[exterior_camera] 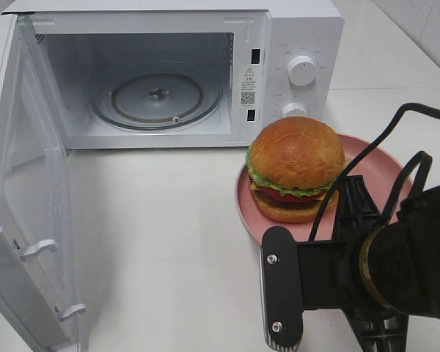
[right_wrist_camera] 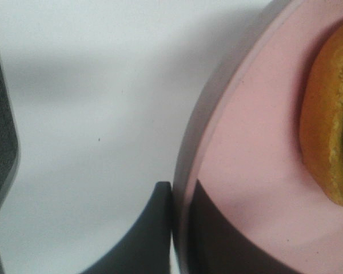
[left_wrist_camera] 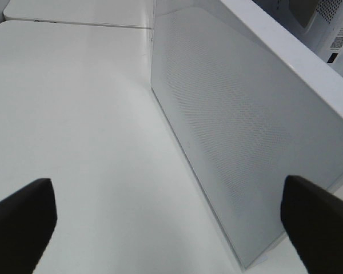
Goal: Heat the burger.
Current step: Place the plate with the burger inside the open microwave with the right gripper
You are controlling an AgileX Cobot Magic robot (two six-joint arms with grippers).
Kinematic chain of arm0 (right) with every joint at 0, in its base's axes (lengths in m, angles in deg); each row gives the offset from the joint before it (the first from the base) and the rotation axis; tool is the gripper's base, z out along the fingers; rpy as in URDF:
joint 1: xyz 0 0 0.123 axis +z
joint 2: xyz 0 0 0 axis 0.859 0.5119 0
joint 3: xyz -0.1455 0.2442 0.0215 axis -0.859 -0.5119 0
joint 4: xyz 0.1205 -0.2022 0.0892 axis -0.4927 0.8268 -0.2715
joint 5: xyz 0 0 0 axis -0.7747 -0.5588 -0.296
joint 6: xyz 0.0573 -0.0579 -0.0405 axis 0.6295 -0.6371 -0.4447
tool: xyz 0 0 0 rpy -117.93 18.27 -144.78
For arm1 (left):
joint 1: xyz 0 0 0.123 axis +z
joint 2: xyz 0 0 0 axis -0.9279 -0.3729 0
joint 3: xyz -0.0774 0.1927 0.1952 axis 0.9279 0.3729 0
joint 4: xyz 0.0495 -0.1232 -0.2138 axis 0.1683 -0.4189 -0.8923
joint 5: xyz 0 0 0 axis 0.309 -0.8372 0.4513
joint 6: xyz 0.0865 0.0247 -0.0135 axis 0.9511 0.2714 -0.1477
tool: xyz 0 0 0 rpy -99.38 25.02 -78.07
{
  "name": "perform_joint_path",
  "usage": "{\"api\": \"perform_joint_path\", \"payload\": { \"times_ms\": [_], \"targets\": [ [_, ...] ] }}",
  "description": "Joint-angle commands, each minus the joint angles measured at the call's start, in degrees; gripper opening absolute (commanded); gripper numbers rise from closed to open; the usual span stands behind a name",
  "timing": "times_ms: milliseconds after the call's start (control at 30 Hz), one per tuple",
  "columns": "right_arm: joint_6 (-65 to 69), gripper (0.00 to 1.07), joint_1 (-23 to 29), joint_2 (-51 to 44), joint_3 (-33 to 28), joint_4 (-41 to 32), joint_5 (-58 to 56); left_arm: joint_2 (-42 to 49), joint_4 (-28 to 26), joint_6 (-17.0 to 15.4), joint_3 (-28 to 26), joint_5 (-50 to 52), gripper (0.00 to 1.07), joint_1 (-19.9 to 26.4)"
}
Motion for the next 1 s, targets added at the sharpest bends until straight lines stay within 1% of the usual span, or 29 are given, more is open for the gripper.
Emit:
{"api": "perform_joint_path", "payload": {
  "times_ms": [33, 133, 200, 300, 567, 633, 733, 800, 833, 867, 900, 933, 967, 1000],
  "targets": [
    [-2.35, 0.00, 0.23, -0.52, 0.06, 4.64, 5.56, 0.11, -0.11, -0.06, 0.06, -0.17, 1.00, -0.23],
    [-3.15, 0.00, 0.23, -0.52, 0.06, 4.58, 6.70, 0.11, -0.11, -0.06, 0.06, -0.17, 1.00, -0.23],
    [-6.82, 0.00, 0.23, -0.52, 0.06, 4.58, 10.26, 0.11, -0.11, -0.06, 0.06, -0.17, 1.00, -0.23],
    [-9.00, 0.00, 0.23, -0.46, 0.06, 4.58, 12.43, 0.11, -0.11, -0.06, 0.06, -0.17, 1.00, -0.23],
    [-11.97, 0.00, 0.11, -0.46, 0.06, 4.53, 15.53, 0.11, -0.11, -0.06, 0.06, -0.17, 1.00, -0.23],
    [-14.55, 0.00, -1.60, -0.46, 0.06, 4.07, 17.82, 0.11, -0.11, -0.06, 0.06, -0.17, 1.00, -0.23],
    [-15.47, 0.00, -2.29, -0.46, 0.06, 4.01, 18.56, 0.11, -0.11, -0.06, 0.06, -0.17, 1.00, -0.23],
    [-19.37, 0.00, -4.93, -0.46, 0.06, 3.78, 20.86, 0.11, -0.11, -0.06, 0.06, -0.17, 1.00, -0.23],
    [-19.37, 0.00, -4.93, -0.46, 0.06, 3.78, 20.86, 0.11, -0.11, -0.06, 0.06, -0.17, 1.00, -0.23],
    [-21.08, 0.00, -5.73, -0.46, 0.06, 3.04, 21.60, 0.11, -0.11, -0.06, 0.06, -0.17, 1.00, -0.23],
    [-25.21, 0.00, -7.56, -0.46, 0.06, 0.00, 23.32, 0.11, -0.11, -0.06, 0.06, -0.17, 1.00, -0.23],
    [-25.21, 0.00, -7.56, -0.46, 0.06, 0.00, 23.32, 0.11, -0.11, -0.06, 0.06, -0.17, 1.00, -0.23],
    [-31.23, 0.00, -9.40, -0.46, 0.06, -3.55, 24.69, 0.11, -0.11, -0.06, 0.06, -0.17, 1.00, -0.23],
    [-31.23, 0.00, -9.40, -0.46, 0.06, -3.55, 24.69, 0.11, -0.11, -0.06, 0.06, -0.17, 1.00, -0.23]
  ]
}}
